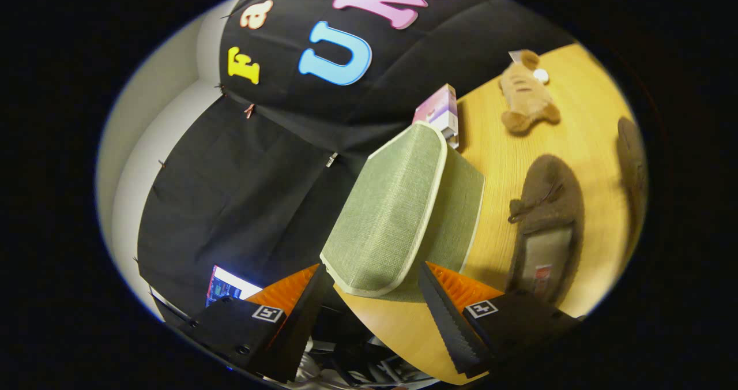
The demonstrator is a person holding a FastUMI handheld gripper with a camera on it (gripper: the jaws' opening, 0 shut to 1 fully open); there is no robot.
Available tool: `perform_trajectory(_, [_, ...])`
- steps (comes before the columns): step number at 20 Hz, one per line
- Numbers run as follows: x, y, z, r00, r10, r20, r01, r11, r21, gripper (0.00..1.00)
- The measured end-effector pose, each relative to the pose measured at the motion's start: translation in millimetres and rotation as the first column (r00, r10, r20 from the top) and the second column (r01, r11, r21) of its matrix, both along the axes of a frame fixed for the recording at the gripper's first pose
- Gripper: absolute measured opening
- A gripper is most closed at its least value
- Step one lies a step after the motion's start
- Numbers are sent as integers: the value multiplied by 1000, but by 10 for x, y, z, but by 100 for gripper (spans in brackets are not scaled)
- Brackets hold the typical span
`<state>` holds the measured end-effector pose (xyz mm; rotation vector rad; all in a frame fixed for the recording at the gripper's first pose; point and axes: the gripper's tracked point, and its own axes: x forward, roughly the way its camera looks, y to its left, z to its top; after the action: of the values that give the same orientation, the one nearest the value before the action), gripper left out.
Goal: Open the storage box then place both shoes into the box .Put the left shoe in first, then the right shoe, with the right side of both shoes facing outward in a uniform manner.
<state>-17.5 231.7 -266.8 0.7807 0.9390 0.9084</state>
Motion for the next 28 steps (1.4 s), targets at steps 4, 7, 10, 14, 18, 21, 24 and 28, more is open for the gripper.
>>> perform_trajectory(4, [33, 191, -146, 993, 14, -116, -3, 996, 91, 98])
perform_trajectory(7, [69, 286, -177, 968, 15, -252, 38, 978, 204, 98])
perform_trajectory(10, [179, 333, -162, 938, -16, -347, 116, 955, 272, 95])
perform_trajectory(14, [173, 328, -100, 922, 6, -386, 117, 948, 296, 87])
perform_trajectory(18, [117, 290, 48, 903, 52, -427, 102, 939, 329, 79])
perform_trajectory(21, [104, 267, 253, 896, 69, -439, 108, 924, 366, 67])
perform_trajectory(24, [68, 364, 397, 902, 102, -420, 66, 928, 367, 67])
perform_trajectory(28, [77, 540, 278, 904, 70, -422, 39, 969, 244, 27])
